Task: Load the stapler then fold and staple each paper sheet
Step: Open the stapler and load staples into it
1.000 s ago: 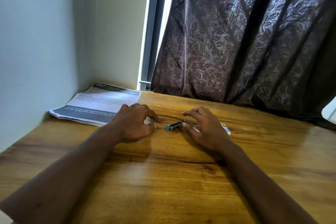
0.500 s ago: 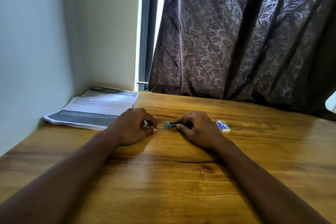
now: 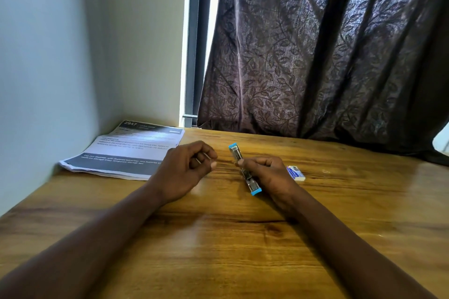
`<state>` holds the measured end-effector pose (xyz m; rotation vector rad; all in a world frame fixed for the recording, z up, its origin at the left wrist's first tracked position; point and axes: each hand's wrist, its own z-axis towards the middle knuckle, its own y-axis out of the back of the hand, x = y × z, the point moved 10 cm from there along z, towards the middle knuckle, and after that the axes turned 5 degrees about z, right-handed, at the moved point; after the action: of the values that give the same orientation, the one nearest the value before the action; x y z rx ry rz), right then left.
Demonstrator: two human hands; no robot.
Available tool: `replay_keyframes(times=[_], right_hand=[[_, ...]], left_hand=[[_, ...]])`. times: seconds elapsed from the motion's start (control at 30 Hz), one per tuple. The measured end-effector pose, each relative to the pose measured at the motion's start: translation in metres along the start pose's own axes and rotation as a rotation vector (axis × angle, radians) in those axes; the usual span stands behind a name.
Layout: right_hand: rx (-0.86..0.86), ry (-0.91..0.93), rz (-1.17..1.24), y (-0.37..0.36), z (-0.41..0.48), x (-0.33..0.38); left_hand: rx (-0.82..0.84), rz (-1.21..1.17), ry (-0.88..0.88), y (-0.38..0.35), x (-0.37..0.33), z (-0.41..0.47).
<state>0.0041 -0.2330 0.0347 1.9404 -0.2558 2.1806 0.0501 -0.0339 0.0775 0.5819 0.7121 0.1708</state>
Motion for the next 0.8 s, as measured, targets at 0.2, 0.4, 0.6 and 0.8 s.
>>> replay_keyframes(times=[0.2, 0.4, 0.6, 0.8], right_hand=[[0.120, -0.036, 0.172, -0.030, -0.013, -0.002], [0.303, -0.006, 0.174, -0.048, -0.021, 0.004], [0.418, 0.005, 0.167, -0.060, -0.026, 0.005], [0.349, -0.032, 0.256, -0.055, -0.023, 0.005]], left_hand=[[0.008, 0.157, -0.318, -0.003, -0.046, -0.007], [-0.031, 0.167, -0.193, 0.003, -0.029, -0.004], [-0.090, 0.083, -0.096, 0.010, -0.019, -0.004], [-0.128, -0.156, 0.043, 0.011, -0.003, 0.000]])
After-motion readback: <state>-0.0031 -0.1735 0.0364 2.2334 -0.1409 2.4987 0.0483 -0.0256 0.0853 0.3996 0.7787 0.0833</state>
